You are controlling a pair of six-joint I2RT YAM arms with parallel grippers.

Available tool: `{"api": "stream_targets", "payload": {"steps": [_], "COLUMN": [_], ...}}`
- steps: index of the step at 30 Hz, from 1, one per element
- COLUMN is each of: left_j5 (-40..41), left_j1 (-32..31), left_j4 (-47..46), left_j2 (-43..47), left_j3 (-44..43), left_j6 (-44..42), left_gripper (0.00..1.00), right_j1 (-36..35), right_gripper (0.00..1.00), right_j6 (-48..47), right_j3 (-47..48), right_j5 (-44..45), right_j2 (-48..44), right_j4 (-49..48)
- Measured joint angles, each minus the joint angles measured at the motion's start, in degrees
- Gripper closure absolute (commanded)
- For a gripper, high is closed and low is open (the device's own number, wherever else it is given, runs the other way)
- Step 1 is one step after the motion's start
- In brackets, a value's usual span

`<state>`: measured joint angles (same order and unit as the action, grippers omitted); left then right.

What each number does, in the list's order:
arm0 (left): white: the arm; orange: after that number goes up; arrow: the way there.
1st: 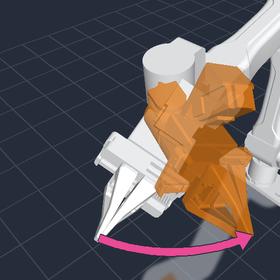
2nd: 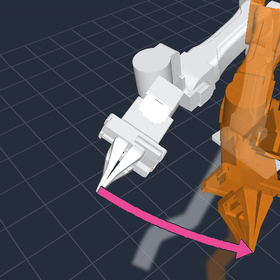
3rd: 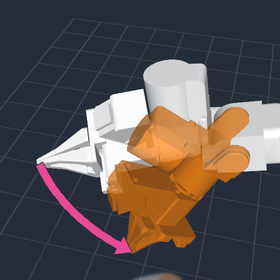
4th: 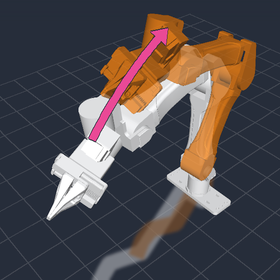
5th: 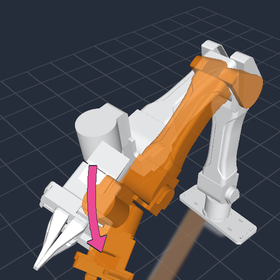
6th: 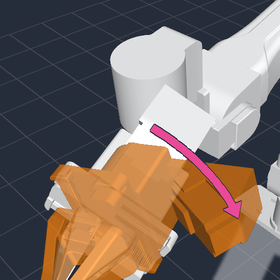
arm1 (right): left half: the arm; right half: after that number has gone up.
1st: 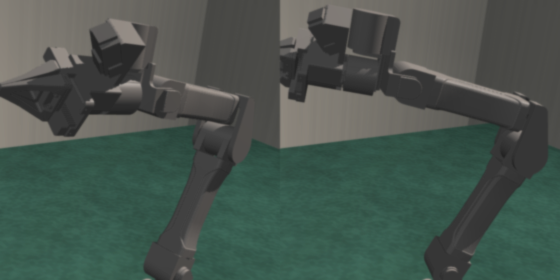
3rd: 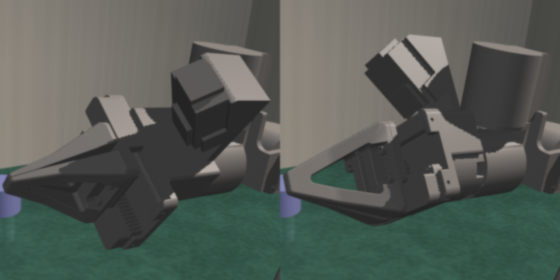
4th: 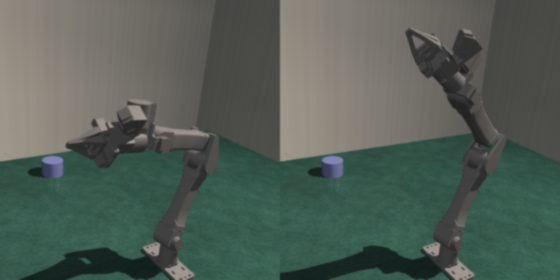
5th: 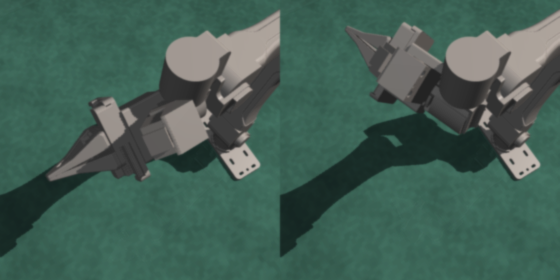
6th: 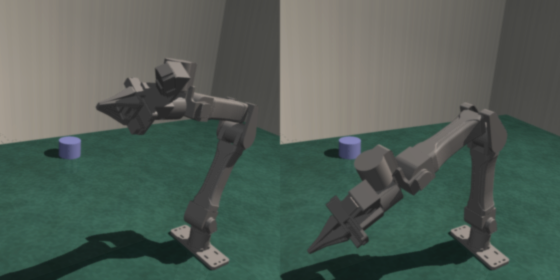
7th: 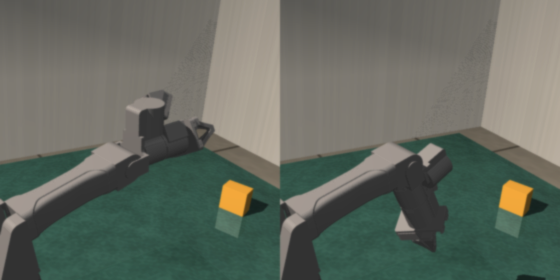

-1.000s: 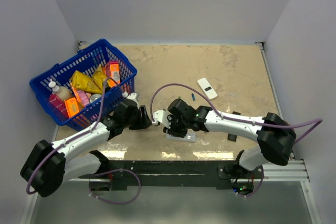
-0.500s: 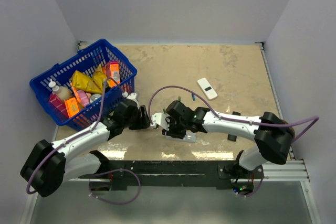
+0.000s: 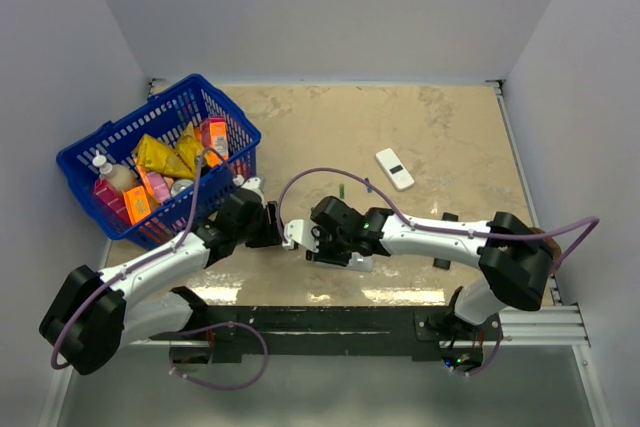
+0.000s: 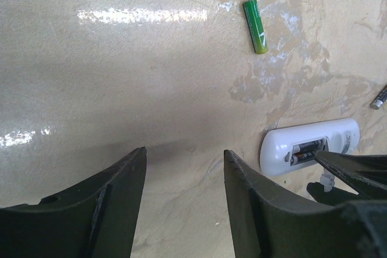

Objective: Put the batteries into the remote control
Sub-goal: Load the battery cover into the remote control.

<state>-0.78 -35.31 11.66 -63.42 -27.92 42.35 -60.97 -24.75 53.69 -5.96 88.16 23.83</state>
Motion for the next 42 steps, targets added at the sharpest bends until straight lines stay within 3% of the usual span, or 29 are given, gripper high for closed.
{"api": "stream_targets", "payload": {"steps": [42], "left_j5": [0.0], "left_j1": [0.0], "left_j4": [0.3], "left_j2": [0.1], "left_j3": [0.0], "left_j6": [-0.1], "left_gripper": [0.41], "right_j1": [-0.5], "right_gripper": [0.96], "right_j6": [1.5], "right_j3": [-0.3], "right_j5": [2.4], "right_j2": [-0.1], "right_j4": [-0.2]}}
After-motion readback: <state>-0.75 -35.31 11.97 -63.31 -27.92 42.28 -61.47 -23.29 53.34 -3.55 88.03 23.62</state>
